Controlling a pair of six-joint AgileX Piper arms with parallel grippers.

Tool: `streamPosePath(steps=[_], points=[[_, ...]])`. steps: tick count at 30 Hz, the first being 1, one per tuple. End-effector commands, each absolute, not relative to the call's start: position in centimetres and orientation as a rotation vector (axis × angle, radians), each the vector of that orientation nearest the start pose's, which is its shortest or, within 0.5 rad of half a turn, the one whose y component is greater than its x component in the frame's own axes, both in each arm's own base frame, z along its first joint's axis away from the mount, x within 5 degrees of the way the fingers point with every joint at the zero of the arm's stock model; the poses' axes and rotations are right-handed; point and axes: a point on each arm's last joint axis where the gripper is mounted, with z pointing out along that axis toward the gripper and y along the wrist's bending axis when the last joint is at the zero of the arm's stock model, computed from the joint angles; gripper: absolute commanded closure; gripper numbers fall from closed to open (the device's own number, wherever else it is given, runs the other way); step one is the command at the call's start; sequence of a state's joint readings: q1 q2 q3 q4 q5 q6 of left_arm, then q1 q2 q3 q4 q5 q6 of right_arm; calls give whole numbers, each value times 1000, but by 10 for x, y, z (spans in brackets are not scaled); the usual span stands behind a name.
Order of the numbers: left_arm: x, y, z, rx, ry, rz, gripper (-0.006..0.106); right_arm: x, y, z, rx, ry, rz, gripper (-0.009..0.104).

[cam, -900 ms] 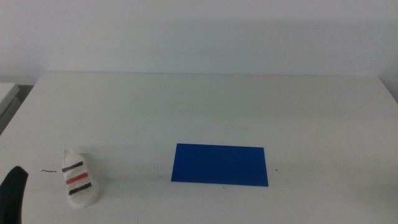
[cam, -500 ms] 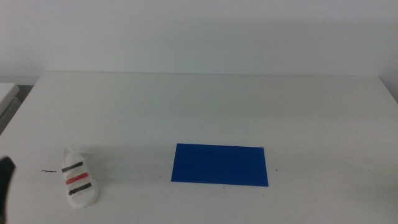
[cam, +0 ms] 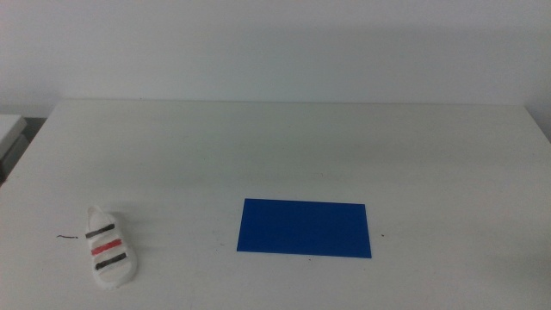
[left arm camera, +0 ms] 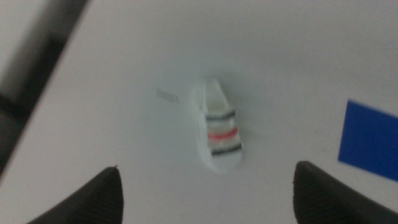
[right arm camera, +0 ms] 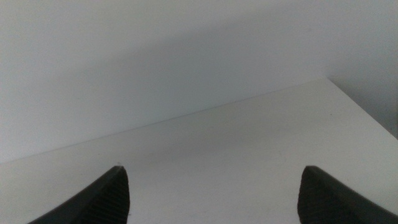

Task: Use one arm to grab the shoe from the table and place it on the mat.

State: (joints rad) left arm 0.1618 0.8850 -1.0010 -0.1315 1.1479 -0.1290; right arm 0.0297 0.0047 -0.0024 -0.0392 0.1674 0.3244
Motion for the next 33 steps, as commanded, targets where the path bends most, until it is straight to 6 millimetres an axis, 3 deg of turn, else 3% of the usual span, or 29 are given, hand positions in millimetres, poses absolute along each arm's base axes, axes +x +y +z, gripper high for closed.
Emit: streamPosePath(steps=[1, 4, 10, 12, 17, 22, 26, 33], points=[[165, 15, 366, -483, 2570, -203, 7, 56, 1, 199, 207, 1634, 230, 16], [196, 14, 349, -509, 2680, -228, 7, 56, 1, 199, 207, 1634, 230, 16], [241, -10, 301, -687, 2863, -165, 7, 56, 1, 199, 207, 1634, 230, 16], [257, -20, 287, -627, 2865, -103, 7, 56, 1, 199, 207, 1634, 230, 16], [284, -34, 244, -671, 2938, -30, 7, 56, 1, 199, 207, 1634, 230, 16], [298, -37, 207, -675, 2954, -32, 7, 56, 1, 199, 207, 1634, 230, 16], [295, -38, 182, -733, 2904, -74, 7, 56, 1, 199, 207, 1634, 230, 16], [291, -34, 161, -765, 2857, -94, 8, 56, 1, 199, 207, 1634, 230, 16]])
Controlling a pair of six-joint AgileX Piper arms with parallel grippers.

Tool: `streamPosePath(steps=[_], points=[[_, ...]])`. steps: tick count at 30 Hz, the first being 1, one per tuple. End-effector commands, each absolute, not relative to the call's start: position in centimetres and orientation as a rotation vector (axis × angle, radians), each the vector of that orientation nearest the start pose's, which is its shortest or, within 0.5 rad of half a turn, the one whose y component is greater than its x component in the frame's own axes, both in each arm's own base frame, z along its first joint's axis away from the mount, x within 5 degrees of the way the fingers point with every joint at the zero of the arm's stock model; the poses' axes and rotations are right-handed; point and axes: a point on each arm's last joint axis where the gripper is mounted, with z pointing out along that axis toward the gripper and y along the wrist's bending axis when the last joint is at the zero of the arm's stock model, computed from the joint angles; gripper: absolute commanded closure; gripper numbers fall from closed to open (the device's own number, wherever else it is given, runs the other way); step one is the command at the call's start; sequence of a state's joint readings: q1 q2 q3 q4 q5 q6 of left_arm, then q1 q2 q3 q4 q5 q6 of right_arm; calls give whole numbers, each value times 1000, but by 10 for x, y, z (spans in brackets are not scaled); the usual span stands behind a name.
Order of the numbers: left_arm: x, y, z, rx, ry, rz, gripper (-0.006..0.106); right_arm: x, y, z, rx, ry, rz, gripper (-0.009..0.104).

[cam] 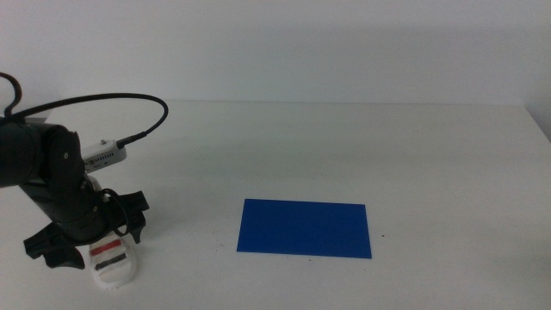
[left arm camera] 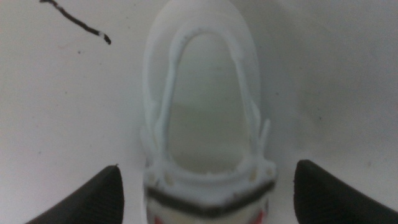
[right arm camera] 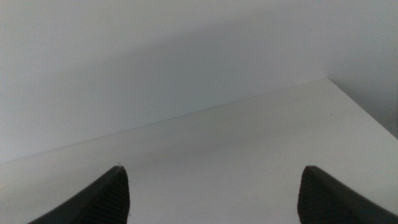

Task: Use one arm to grab the shoe from the table and place it on the mat.

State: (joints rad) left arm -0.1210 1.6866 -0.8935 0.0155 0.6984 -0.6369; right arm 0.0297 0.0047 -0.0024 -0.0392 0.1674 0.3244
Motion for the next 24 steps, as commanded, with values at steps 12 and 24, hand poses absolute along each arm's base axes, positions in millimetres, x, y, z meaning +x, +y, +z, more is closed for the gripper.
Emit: streamPosePath(steps=[12, 24], points=[[301, -58, 184, -762, 2882, -168, 82, 56, 1, 199, 207, 1634, 230, 16], [342, -222, 216, -406, 3031, -212, 90, 56, 1, 199, 207, 1634, 230, 16]])
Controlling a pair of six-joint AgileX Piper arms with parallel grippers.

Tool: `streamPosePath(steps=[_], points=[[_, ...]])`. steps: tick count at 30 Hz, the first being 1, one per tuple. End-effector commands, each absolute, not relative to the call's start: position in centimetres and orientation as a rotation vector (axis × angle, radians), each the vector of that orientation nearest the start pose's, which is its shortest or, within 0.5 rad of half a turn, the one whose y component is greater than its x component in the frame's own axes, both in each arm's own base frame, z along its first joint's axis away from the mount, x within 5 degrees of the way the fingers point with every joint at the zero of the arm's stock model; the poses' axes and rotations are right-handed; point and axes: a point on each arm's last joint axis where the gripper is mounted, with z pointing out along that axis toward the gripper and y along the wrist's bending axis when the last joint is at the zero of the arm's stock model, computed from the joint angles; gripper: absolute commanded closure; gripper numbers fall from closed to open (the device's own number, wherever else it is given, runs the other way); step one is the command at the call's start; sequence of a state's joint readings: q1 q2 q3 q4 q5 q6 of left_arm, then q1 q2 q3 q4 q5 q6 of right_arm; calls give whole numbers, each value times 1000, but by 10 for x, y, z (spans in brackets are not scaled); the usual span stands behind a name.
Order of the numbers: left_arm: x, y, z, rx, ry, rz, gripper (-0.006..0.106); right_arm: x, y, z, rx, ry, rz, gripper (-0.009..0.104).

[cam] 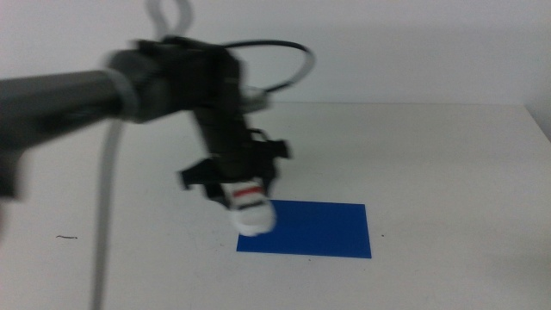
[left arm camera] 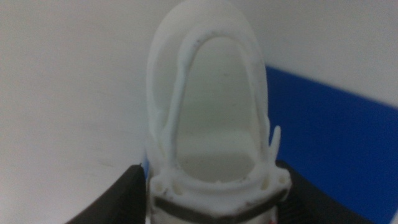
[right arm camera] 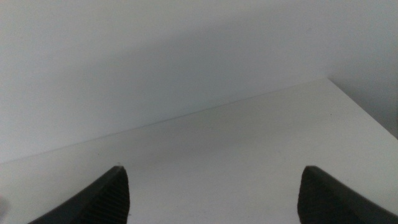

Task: Use one arm to grab the shoe from the table and place it on the mat.

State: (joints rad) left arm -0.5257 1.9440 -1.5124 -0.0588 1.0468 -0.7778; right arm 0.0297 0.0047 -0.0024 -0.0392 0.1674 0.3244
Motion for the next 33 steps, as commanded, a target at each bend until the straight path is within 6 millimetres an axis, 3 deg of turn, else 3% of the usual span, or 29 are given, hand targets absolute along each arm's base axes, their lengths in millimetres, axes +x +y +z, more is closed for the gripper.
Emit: streamPosePath(steps=[1, 6, 10, 13, 16, 19, 21, 24, 26, 27, 33], points=[[343, -231, 214, -385, 3044, -198, 90, 56, 1, 199, 207, 1634, 230, 16], [348, -265, 205, -255, 3089, -165, 90, 56, 1, 199, 207, 1634, 230, 16], [351, -270, 201, -109, 3104, -177, 90, 56, 1, 199, 207, 1634, 230, 16], [353, -271, 202, 160, 3069, -194, 90, 56, 1, 199, 207, 1634, 230, 16], [352, -275, 202, 635, 2985, -235, 90, 56, 1, 199, 207, 1634, 230, 16], [346, -275, 202, 1293, 2788, -248, 91, 56, 1, 199, 207, 1634, 230, 16], [345, -276, 202, 1770, 2490, -254, 91, 56, 1, 199, 207, 1634, 230, 16], [344, -277, 202, 2285, 1965, -243, 91, 56, 1, 199, 207, 1634, 230, 16], [343, -279, 203, 2417, 1764, -252, 91, 56, 1, 199, 207, 1634, 230, 16], [343, -279, 202, 2430, 1747, -252, 91, 56, 1, 199, 207, 1634, 230, 16], [351, -282, 195, 2311, 1829, -216, 91, 56, 1, 199, 207, 1634, 230, 16]])
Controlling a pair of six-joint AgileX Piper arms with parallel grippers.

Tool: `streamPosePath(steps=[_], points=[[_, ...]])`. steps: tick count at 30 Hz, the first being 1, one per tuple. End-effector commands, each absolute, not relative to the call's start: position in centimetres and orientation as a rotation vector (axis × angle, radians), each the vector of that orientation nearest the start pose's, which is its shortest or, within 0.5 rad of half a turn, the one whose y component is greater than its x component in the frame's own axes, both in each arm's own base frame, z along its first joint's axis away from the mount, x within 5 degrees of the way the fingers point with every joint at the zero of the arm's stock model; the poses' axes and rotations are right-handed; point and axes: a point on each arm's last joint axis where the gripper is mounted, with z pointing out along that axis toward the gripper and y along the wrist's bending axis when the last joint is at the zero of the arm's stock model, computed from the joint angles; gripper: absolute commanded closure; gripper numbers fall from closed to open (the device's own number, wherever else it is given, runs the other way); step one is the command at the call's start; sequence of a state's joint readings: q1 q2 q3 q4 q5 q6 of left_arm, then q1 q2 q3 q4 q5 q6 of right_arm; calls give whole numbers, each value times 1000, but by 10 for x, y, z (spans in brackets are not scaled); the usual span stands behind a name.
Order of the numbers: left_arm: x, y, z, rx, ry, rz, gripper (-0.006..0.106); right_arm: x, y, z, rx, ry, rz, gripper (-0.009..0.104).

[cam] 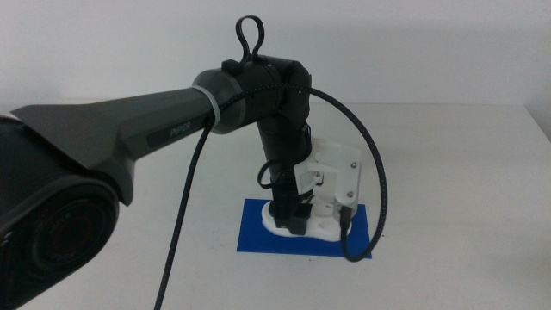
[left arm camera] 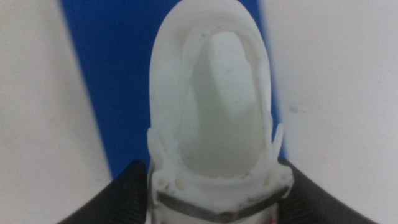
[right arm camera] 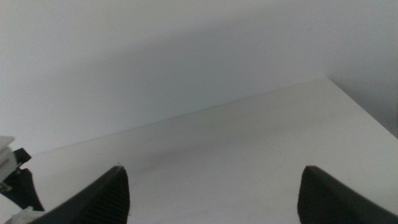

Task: Use one arm to grab the shoe from the table and place it on the mat.

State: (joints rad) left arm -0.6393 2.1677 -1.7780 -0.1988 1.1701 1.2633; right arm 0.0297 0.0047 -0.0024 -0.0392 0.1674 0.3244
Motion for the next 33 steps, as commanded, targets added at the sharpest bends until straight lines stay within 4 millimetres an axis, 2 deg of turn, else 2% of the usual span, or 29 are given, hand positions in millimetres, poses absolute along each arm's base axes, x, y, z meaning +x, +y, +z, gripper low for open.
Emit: streamPosePath(steps=[1, 3, 10, 14, 16, 17, 18, 21, 22, 25, 28, 31, 33], points=[[354, -283, 193, -2592, -2102, 233, 91, 56, 1, 199, 207, 1634, 230, 16], [357, -284, 190, -2564, -2168, 207, 91, 56, 1, 199, 207, 1634, 230, 16], [360, -284, 181, -2494, -2224, 191, 90, 56, 1, 199, 207, 1634, 230, 16], [359, -283, 175, -2477, -2200, 194, 82, 56, 1, 199, 207, 1634, 230, 16], [359, -283, 175, -2476, -2199, 194, 71, 56, 1, 199, 207, 1634, 230, 16], [359, -283, 175, -2477, -2201, 194, 58, 56, 1, 199, 207, 1634, 230, 16], [359, -284, 175, -2478, -2210, 204, 27, 56, 1, 199, 207, 1634, 230, 16], [359, -284, 177, -2479, -2214, 211, 6, 56, 1, 199, 207, 1634, 230, 16], [359, -284, 180, -2478, -2217, 212, 7, 56, 1, 199, 207, 1634, 230, 16], [354, -278, 200, -2468, -2218, 178, 7, 56, 1, 199, 207, 1634, 230, 16], [347, -262, 241, -2426, -2304, 128, 7, 56, 1, 199, 207, 1634, 230, 16], [339, -234, 301, -2380, -2522, 129, 7, 56, 1, 199, 207, 1634, 230, 16], [329, -211, 340, -2307, -2717, 236, 7, 56, 1, 199, 207, 1634, 230, 16]])
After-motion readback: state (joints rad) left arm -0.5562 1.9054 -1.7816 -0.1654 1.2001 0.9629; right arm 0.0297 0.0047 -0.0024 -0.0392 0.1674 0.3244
